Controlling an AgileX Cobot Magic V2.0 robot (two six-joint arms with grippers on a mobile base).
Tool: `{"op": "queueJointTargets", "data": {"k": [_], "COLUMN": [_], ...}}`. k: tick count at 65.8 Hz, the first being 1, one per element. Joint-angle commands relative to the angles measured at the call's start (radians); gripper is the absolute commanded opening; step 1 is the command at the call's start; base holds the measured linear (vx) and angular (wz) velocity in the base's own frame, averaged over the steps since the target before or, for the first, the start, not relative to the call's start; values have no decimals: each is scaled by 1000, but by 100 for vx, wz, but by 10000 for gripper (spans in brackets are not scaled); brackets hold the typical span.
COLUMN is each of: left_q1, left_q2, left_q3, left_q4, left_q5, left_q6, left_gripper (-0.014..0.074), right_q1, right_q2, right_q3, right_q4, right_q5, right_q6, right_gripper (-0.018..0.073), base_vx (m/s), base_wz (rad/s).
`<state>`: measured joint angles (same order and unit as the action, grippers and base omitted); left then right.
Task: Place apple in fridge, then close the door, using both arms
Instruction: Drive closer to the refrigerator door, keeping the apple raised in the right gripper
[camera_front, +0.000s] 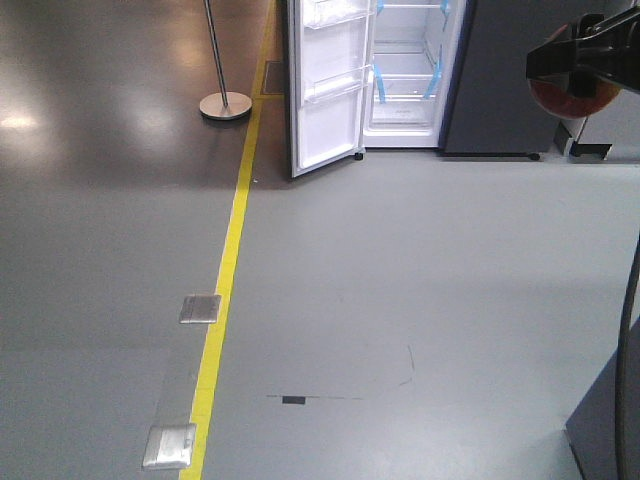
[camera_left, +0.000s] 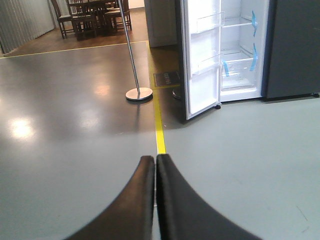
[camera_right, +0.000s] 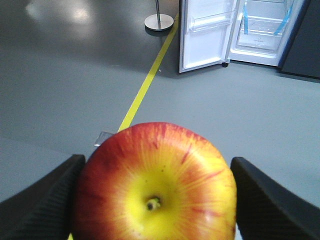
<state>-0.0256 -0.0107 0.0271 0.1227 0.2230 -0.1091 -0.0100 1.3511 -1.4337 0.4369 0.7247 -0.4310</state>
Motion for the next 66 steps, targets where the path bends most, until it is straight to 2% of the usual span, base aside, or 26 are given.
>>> {"op": "queueJointTargets", "data": {"k": [1, 66], "left_q1": [2, 2], "left_q2": [-7, -7], "left_q3": [15, 15], "left_q4": [2, 2], "left_q5": [-72, -72], "left_q6": [-9, -9], "left_gripper": [-6, -6], "right_q1": [0, 0], "right_q2": [-33, -33], "right_q3": [-29, -29], "right_q4": [24, 24], "right_q5": [-70, -70], "right_q6": [-6, -6], "right_gripper": [172, 172], "base_vx": [26, 27], "base_wz": [-3, -3]}}
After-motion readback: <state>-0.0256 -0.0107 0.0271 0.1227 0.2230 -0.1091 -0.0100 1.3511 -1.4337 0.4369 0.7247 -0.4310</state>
